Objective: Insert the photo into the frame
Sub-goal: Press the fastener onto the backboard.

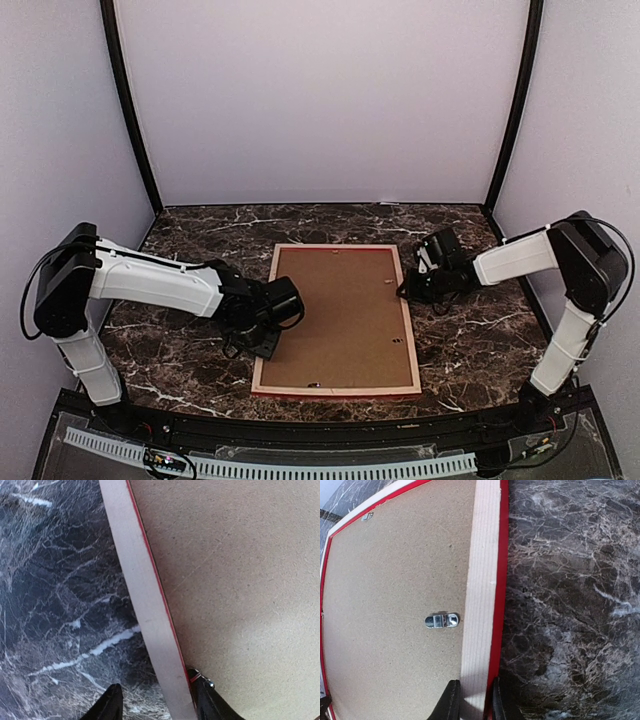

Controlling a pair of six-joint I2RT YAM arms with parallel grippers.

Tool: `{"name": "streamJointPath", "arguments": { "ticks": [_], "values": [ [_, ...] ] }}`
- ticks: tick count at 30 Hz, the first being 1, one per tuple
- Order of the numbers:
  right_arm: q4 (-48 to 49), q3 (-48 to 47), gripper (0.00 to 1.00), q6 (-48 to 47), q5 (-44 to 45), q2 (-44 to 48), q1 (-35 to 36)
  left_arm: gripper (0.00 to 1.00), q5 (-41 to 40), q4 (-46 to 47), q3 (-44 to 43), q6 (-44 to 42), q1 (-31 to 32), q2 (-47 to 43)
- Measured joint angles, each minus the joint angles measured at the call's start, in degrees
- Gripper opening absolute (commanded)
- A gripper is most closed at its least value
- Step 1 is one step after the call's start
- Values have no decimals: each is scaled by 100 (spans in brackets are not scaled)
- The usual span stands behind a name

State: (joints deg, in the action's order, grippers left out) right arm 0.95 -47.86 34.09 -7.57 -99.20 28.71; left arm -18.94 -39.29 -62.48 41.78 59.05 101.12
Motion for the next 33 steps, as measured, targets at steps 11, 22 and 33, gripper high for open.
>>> {"name": "streamJointPath", "arguments": {
  "ticks": [11,22,33],
  "values": [
    [-98,-205,0,-269,-37,-142,-50,57,-396,413,216,-389,9,-81],
    [-90,-269,0,-323,-57,-205,-74,63,-573,605,321,-553,-17,-186],
    [-74,-341,0,-549,-551,-304,11,65,-240,1270,382,-614,-149,-614]
  ]
}}
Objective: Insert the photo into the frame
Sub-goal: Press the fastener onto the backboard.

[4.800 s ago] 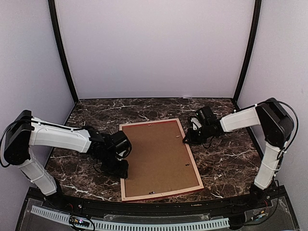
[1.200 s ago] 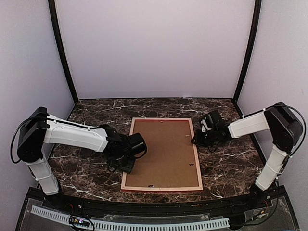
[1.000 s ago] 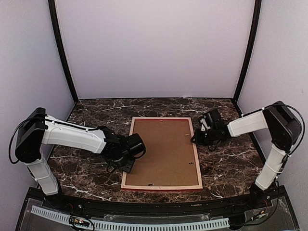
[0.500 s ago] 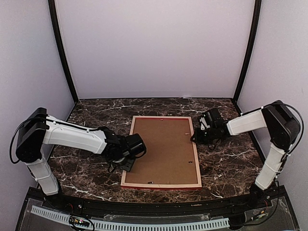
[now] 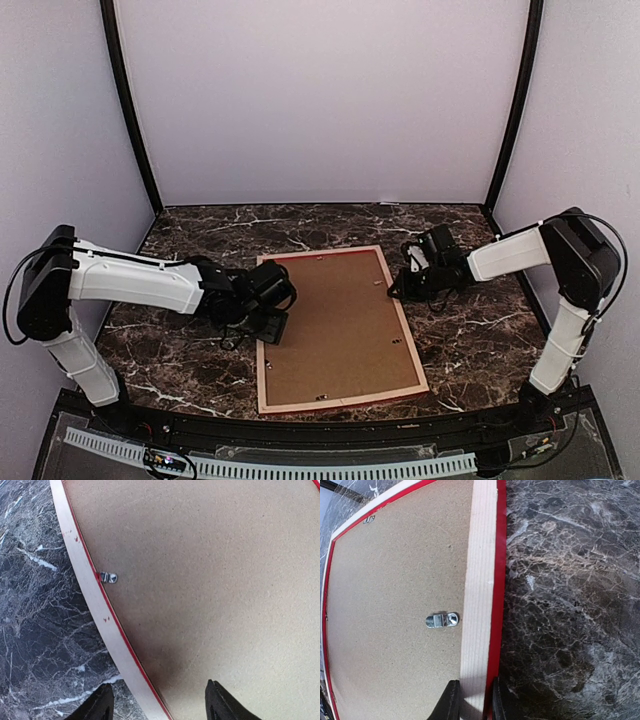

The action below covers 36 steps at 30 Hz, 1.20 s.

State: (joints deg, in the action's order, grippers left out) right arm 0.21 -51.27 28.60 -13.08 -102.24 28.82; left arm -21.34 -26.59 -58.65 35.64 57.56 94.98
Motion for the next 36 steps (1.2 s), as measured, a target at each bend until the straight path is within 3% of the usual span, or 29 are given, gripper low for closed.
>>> {"name": "streamJointPath", "arguments": {
  "ticks": [10,19,24,28,32,36],
  "values": [
    [-24,-11,0,-28,-37,-2,2,63,214,-258,-57,153,-297,55],
    [-24,-11,1,4,-35,-2,2,50,894,74,280,240,-809,120],
    [-15,0,4,46,-26,4,2,37,1113,350,273,232,-894,262],
    [22,35,10,68,-9,24,4,28,1215,540,271,243,-951,321],
    [-44,61,28,85,79,87,2,18,1246,599,243,251,-1032,356],
    [-350,66,36,138,48,201,13,13,1141,667,118,343,-1088,483]
  ]
}}
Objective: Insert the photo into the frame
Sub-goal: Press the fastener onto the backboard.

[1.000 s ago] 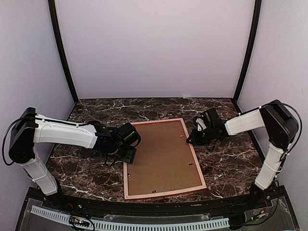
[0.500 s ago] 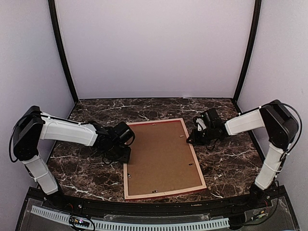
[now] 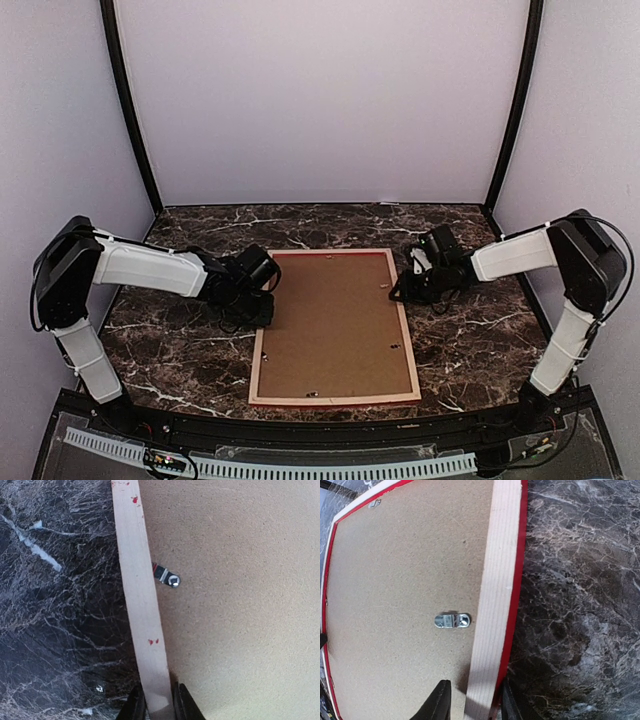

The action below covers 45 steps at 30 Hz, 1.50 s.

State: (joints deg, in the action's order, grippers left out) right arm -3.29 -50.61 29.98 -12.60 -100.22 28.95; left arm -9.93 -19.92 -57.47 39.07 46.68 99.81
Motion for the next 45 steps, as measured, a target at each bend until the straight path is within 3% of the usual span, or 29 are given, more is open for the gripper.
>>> {"name": "streamJointPath", "arguments": {
  "ticks": [18,24,45],
  "values": [
    [-555,-730,47,-286,92,-413,17,10,-79,9,-55,-24,-28,39],
    [-575,-925,56,-306,168,-531,22,10,-76,9,-55,-17,-28,39],
    [-706,-1427,51,-76,684,-892,63,10,-70,20,-57,-7,-28,48]
  ]
}}
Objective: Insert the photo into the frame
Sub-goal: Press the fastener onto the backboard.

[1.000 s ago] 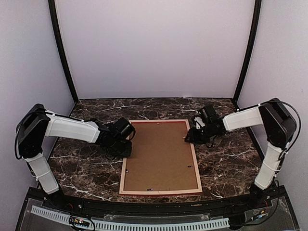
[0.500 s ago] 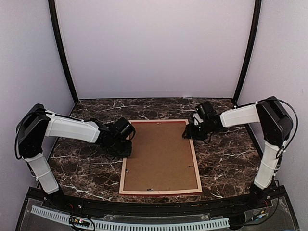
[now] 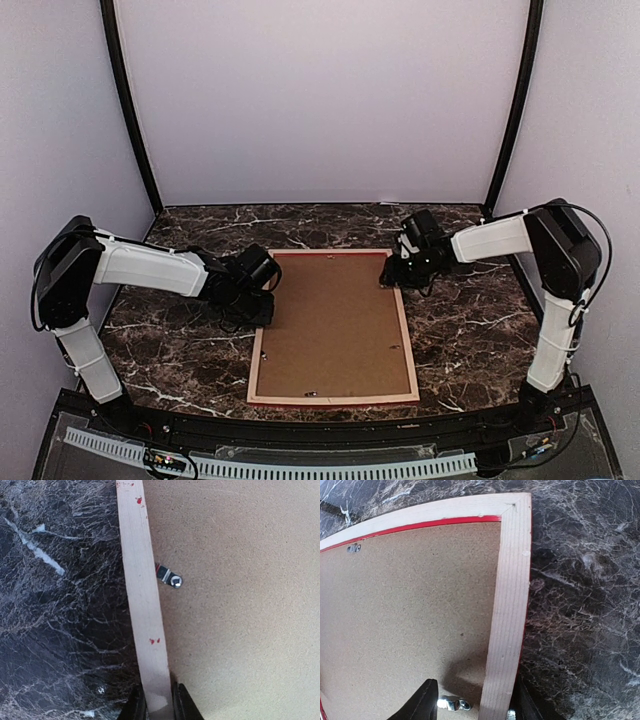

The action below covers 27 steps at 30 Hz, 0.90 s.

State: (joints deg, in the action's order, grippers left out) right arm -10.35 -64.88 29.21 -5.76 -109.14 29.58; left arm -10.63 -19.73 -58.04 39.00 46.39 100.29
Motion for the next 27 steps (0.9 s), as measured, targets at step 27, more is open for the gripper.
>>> {"name": "streamJointPath", "arguments": {
  "ticks": [27],
  "values": [
    [-1259,-457,34,-1626,59,-39,-44,10,7,-28,-42,-35,0,24]
  ]
}}
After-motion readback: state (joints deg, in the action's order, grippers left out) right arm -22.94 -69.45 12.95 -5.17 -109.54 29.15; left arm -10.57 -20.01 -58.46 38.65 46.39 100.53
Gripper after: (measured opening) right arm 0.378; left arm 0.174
